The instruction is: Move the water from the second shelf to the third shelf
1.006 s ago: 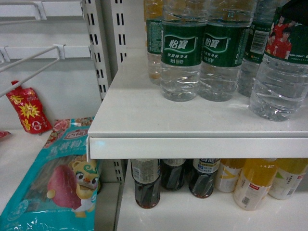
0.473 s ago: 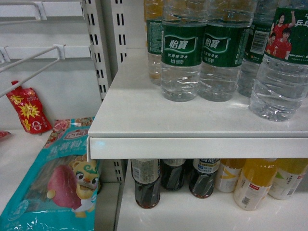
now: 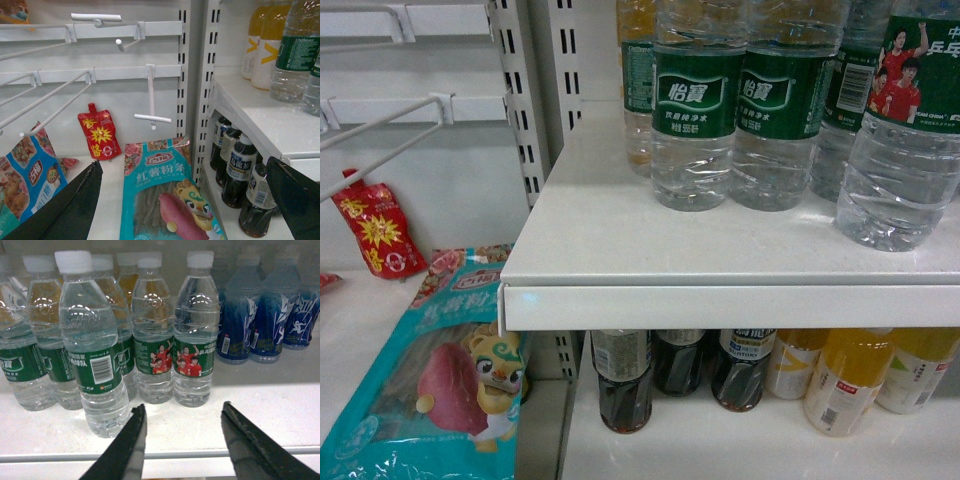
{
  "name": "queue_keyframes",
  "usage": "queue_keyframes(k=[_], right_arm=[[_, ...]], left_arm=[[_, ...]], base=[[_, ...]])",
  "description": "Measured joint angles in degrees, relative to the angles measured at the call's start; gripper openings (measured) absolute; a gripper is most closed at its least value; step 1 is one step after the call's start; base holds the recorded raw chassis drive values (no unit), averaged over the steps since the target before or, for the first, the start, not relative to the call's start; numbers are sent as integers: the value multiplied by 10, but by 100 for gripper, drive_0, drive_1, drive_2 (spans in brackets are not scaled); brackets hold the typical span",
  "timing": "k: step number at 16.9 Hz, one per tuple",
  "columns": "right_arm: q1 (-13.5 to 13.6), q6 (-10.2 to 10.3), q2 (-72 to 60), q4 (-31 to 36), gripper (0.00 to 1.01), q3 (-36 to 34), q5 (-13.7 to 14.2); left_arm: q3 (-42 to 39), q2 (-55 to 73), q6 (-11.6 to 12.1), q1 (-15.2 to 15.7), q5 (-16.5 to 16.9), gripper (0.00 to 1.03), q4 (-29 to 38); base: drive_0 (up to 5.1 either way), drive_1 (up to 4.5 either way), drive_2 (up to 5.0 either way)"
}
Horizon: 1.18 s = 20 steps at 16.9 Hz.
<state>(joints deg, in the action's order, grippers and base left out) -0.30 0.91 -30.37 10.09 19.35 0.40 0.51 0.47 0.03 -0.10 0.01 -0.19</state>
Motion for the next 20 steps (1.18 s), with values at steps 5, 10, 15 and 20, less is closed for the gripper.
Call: queue_keyframes(k=[5,10,15,20], right_arm=[[3,-8,81,16,2,-92,-4],[3,-8,140,10,2,-140,-4],[3,-8,187,-13,2,-165,-4],[3,-8,301,-105,2,-186,-3]], left_arm=[[0,0,0,0,0,98,0],[0,0,0,0,0,98,0],[0,0,0,0,0,98,0],[0,0,0,0,0,98,-1]], base=[[0,0,0],[0,0,0],[0,0,0],[0,0,0]])
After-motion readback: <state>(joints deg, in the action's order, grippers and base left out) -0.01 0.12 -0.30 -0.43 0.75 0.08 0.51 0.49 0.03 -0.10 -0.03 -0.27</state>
